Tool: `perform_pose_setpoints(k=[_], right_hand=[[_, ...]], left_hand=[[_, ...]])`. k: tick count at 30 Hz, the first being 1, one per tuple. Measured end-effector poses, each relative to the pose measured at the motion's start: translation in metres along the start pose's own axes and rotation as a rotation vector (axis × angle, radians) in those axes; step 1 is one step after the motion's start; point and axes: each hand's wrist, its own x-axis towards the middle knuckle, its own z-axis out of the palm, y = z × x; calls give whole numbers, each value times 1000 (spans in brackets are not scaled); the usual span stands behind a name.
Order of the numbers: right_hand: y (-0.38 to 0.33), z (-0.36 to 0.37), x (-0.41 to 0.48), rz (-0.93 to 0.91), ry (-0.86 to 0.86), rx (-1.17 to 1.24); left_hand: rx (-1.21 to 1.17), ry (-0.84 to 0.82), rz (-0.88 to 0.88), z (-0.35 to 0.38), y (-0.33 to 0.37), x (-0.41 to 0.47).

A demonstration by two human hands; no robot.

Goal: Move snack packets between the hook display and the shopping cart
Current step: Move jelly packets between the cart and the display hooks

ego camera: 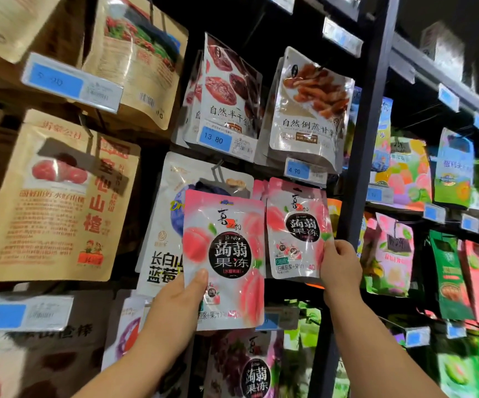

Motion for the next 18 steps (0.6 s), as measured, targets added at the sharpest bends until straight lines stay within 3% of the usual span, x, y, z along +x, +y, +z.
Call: perform_pose_setpoints(k=[11,18], right_hand=[[-12,-4,11,8,-103,-56],[-11,-16,13,15,-81,4]], left_hand=[[2,-31,-34,4,-8,6],[7,-46,3,3,-9,6]])
